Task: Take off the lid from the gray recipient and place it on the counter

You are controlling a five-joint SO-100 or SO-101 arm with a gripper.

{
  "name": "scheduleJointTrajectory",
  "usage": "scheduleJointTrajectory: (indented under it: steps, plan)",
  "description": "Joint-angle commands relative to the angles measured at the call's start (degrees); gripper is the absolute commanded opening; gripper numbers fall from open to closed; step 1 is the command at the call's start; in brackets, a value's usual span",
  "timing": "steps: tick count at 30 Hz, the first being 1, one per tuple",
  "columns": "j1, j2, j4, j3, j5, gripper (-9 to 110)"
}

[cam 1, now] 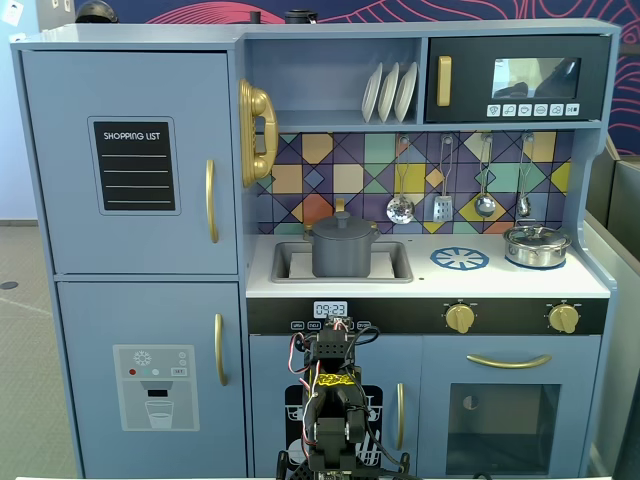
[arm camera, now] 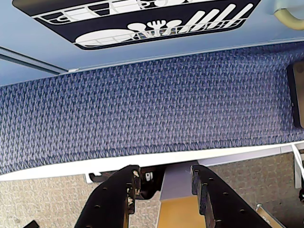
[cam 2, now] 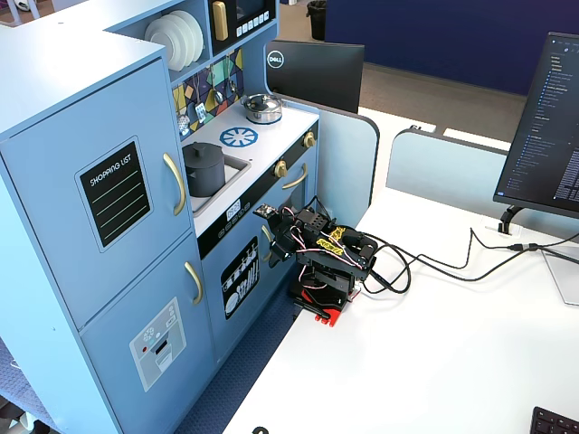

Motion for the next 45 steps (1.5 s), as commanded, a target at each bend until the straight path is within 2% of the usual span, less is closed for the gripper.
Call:
scheduleJointTrajectory:
  steps: [1,13,16,21,31,35,45]
  plan:
    - [3.9,-0.4,10.5,0.1,-0.3,1]
    - [3.9,-0.4,10.3,0.0,0.3,0]
    - [4.7,-0.4,5.6,-1.8,-0.8,0]
    - [4.7,-7.3,-7.9,-17.2,0.0,0]
    - [4.0,-21.4,-51.4,-40.8,-5.1,1]
    - [3.4,-24.9,-57.8,-45.0,-6.2,4]
    - [3.9,-33.9,-64.0,-52.4,-4.7,15]
